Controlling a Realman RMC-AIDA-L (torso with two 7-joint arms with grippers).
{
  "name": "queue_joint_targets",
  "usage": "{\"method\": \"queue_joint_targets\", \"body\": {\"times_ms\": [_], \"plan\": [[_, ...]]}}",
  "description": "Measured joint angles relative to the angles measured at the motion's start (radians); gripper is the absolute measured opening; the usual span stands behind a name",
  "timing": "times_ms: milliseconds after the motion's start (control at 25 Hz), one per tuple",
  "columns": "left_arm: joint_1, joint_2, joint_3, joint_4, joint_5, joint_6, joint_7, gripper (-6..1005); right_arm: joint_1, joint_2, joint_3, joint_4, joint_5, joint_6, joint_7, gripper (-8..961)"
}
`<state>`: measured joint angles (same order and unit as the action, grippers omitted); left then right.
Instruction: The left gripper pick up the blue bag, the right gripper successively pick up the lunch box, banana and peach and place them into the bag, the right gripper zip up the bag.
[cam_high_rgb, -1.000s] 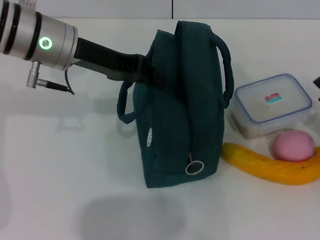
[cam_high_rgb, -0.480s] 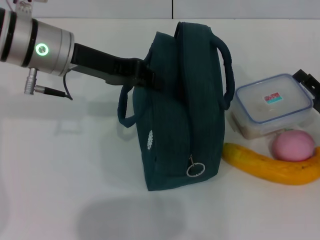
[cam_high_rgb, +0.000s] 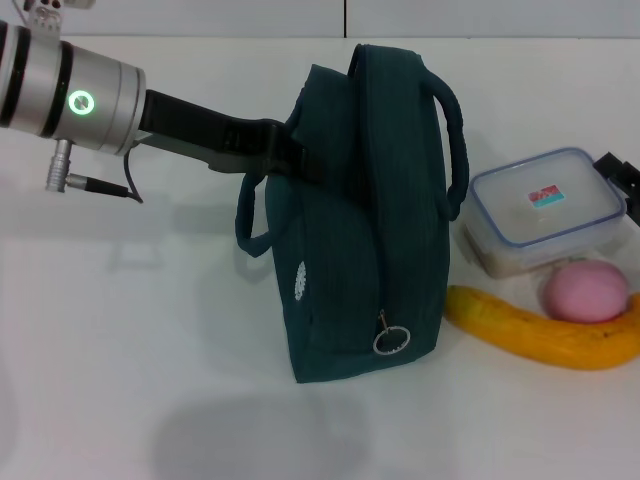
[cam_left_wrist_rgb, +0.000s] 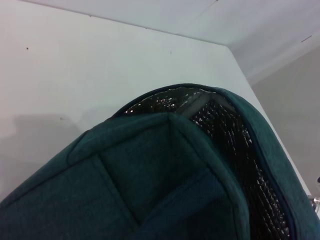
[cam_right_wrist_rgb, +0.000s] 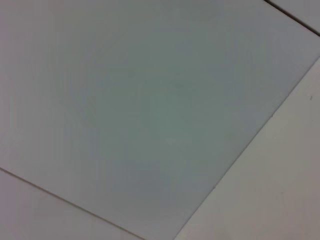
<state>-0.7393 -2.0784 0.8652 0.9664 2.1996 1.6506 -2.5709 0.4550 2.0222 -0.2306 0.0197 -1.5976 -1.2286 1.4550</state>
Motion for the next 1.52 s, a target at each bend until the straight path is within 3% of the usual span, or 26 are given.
{"method": "queue_joint_targets", "body": {"times_ms": [520, 960, 1520], "plan": [[0.002, 0.0, 0.0, 0.0, 0.0, -0.001, 0.0, 55, 0.01, 0.001, 0.011, 0.014, 0.006, 0.011, 0.049, 214], [-0.004, -0.002, 0.0, 0.0, 0.0, -0.002, 0.0, 55, 0.011, 0.001, 0.012, 0.02, 0.005, 0.014, 0.324, 105], [-0.002, -0.002, 0.0, 0.0, -0.02, -0.005, 0.012, 55, -0.002, 0.0, 0.011, 0.03, 0.053, -0.04, 0.703, 100]]}}
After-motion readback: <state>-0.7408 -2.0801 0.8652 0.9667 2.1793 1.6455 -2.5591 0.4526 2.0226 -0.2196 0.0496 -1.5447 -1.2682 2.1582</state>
